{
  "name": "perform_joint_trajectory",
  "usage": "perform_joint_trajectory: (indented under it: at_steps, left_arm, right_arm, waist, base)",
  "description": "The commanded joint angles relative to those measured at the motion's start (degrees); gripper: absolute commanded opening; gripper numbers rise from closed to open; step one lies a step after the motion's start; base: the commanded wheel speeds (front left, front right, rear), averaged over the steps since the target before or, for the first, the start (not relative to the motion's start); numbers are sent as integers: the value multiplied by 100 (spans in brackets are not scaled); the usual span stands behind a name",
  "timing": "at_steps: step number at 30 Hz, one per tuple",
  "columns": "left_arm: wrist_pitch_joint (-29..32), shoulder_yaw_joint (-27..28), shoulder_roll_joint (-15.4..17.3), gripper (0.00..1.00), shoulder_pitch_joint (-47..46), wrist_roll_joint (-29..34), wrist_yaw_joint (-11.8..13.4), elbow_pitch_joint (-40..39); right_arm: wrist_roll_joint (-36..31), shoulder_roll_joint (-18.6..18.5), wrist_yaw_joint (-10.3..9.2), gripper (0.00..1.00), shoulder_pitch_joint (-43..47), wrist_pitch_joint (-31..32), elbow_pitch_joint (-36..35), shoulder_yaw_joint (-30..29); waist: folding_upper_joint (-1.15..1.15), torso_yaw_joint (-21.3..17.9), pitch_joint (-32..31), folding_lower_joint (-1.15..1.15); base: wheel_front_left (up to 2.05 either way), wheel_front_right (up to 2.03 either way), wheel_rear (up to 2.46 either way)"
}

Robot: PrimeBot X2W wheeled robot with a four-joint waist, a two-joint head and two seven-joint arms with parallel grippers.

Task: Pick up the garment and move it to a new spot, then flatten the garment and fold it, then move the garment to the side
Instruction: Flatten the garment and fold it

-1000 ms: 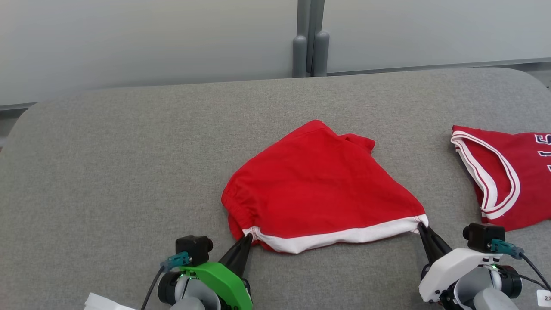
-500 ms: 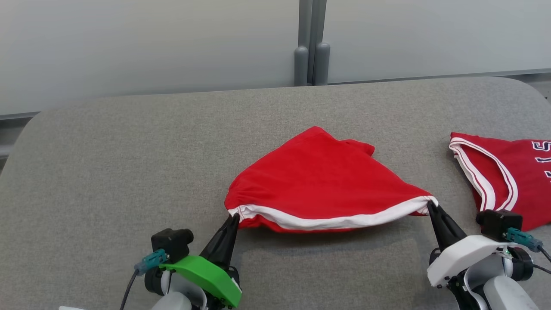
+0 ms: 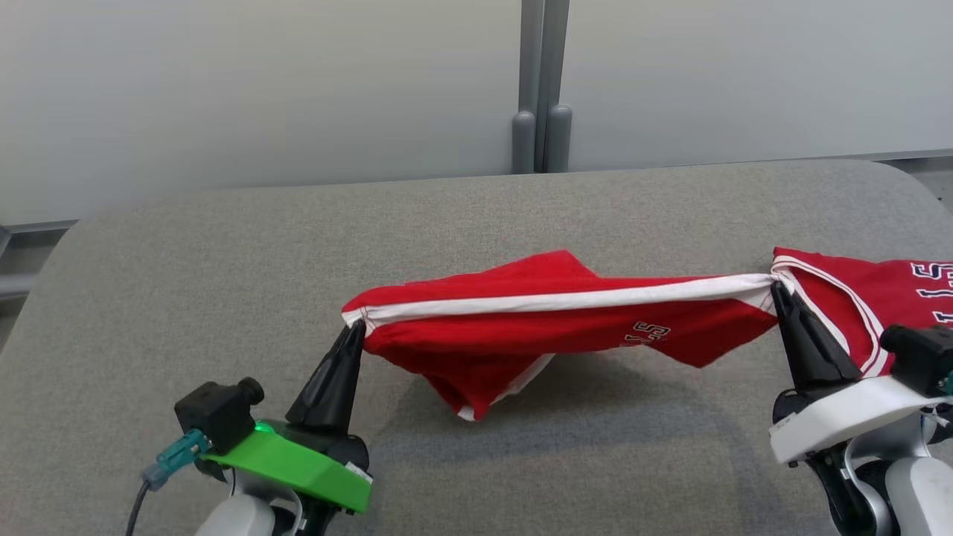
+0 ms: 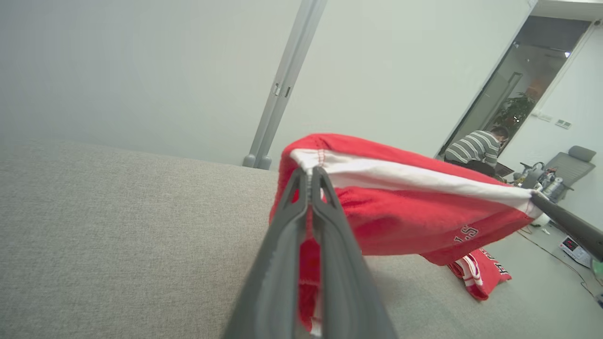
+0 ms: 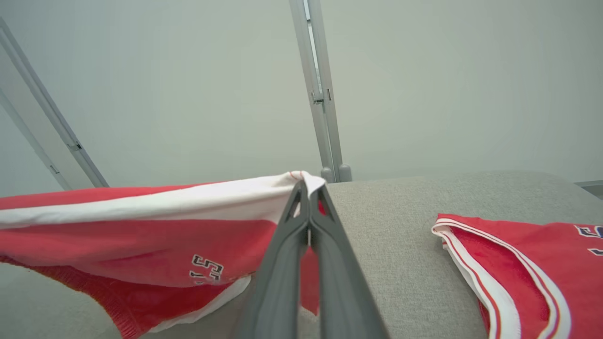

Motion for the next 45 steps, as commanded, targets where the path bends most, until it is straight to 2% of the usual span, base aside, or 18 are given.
perform_joint_trajectory:
  at_steps: [1,6,11,16,19,21,25,30,34,37,39,45]
  left_arm:
    - [-5,43,101,0,42,-3,-22,-154]
    - [233,75,319,0,-236,42,-12,-671]
    - [685,192,568,0,-912,26,-1,-1194]
    - [1209,368,722,0,-1878,-166,-4,-1196]
    - [1576,462,811,0,-2452,-342,-6,-845]
    - [1905,495,888,0,-3022,-420,-8,-257]
    - [2106,565,997,0,-3856,-374,-11,624]
    - [1833,708,1190,0,-5020,-78,-12,1470]
    - [1373,743,1402,0,-5836,109,-12,1777]
    - [969,566,1603,0,-6198,192,-12,1812]
    - [747,438,1661,0,-6228,23,-12,1807]
    - [367,-117,1705,0,-5292,-826,-14,1602]
  right_arm:
    - [3,-7,0,0,90,77,-231,-51]
    - [-53,-54,0,0,92,368,-958,-110]
    - [-98,-119,0,0,-291,667,-1619,-203]
    - [-155,-160,0,0,-1026,921,-1759,-249]
    - [-37,-188,0,0,-1588,1087,-1444,-61]
    - [107,-207,0,0,-2294,1158,-845,236]
    - [141,-158,0,0,-3499,896,195,629]
    - [-5,20,-3,0,-5046,146,1318,1010]
    - [-69,198,-4,0,-5867,-489,1786,1186]
    - [-93,251,-4,0,-6125,-808,1939,1294]
    - [-71,214,-4,0,-6082,-904,1927,1417]
    - [193,-33,-3,0,-5096,-889,1844,1951]
  waist:
    - [27,-9,-30,0]
    - [27,-25,-45,0]
    - [27,-41,20,0]
    - [27,-104,202,0]
    - [27,-182,457,0]
    - [27,-295,850,0]
    - [27,-500,1357,0]
    - [27,-779,1762,0]
    - [27,-990,1886,0]
    - [27,-1094,1943,0]
    - [27,-1103,2008,0]
    - [27,-937,2175,0]
  base:
    - [0,0,0]
    - [0,0,0]
    - [0,0,0]
    - [0,0,0]
    - [0,0,0]
    - [0,0,0]
    - [0,0,0]
    - [0,0,0]
    - [0,0,0]
    - [0,0,0]
    - [0,0,0]
    - [0,0,0]
